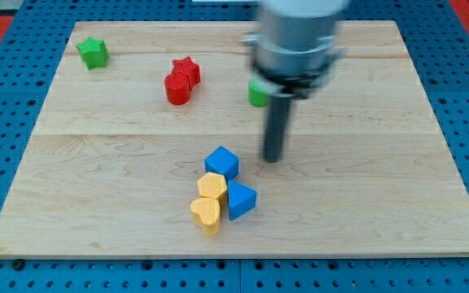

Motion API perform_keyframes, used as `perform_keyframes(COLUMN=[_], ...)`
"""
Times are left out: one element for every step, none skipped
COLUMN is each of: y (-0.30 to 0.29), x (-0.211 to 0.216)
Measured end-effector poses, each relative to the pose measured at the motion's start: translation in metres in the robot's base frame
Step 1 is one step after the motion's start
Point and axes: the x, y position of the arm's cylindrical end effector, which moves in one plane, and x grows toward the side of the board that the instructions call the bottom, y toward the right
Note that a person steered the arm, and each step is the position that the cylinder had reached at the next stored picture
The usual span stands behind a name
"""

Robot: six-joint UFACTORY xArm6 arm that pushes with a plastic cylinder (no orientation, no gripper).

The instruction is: Touch the green star

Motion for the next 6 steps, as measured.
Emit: perform_keyframes(y=[-0.052,-0.097,-0.176,-0.255,-0.276,-0.240], x=[-0.042,-0.053,-0.074,-0.106,-0.169,-0.218])
